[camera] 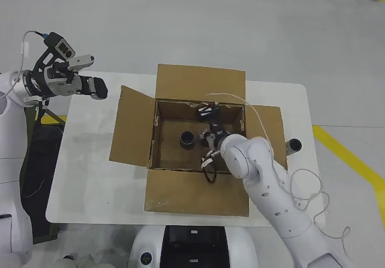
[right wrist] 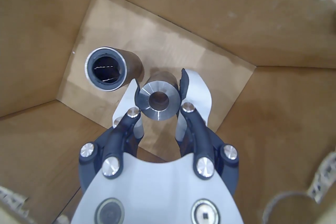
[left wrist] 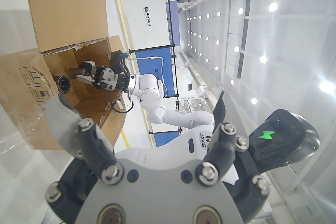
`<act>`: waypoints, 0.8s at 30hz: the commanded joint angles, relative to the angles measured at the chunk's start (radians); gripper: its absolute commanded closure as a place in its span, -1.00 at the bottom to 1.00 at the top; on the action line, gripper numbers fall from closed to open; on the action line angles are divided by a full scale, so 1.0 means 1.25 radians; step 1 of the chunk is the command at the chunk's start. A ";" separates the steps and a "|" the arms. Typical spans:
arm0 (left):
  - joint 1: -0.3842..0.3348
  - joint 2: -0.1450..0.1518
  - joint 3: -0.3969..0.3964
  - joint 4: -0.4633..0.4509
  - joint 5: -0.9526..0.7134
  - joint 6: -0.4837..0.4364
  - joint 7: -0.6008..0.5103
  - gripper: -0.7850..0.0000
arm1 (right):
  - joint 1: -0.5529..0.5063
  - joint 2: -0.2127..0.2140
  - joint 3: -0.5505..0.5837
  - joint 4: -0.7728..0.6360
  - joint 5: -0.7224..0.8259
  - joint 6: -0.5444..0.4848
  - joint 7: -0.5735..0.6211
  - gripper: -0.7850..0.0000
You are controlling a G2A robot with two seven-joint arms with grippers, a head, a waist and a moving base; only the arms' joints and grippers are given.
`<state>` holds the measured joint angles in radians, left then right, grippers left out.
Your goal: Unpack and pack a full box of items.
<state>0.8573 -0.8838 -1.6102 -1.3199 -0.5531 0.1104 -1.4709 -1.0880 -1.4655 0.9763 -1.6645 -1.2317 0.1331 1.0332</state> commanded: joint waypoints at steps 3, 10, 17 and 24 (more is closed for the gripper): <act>0.000 0.000 0.000 0.000 0.000 0.000 0.000 -1.00 | -0.037 0.006 0.012 -0.089 -0.031 0.006 0.009 1.00; 0.000 0.000 0.000 0.000 0.000 0.000 0.000 -1.00 | -0.117 0.018 0.039 -0.251 -0.089 0.022 0.016 1.00; 0.000 0.000 0.000 0.000 0.000 0.000 0.000 -1.00 | -0.198 0.029 0.070 -0.376 -0.145 0.032 0.025 1.00; 0.000 0.000 0.000 0.000 0.000 0.000 0.000 -1.00 | -0.299 0.041 0.124 -0.474 -0.217 0.057 0.019 1.00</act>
<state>0.8573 -0.8838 -1.6102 -1.3199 -0.5531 0.1104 -1.4709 -1.4419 -1.4163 1.1277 -2.2373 -1.4842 0.2000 1.0579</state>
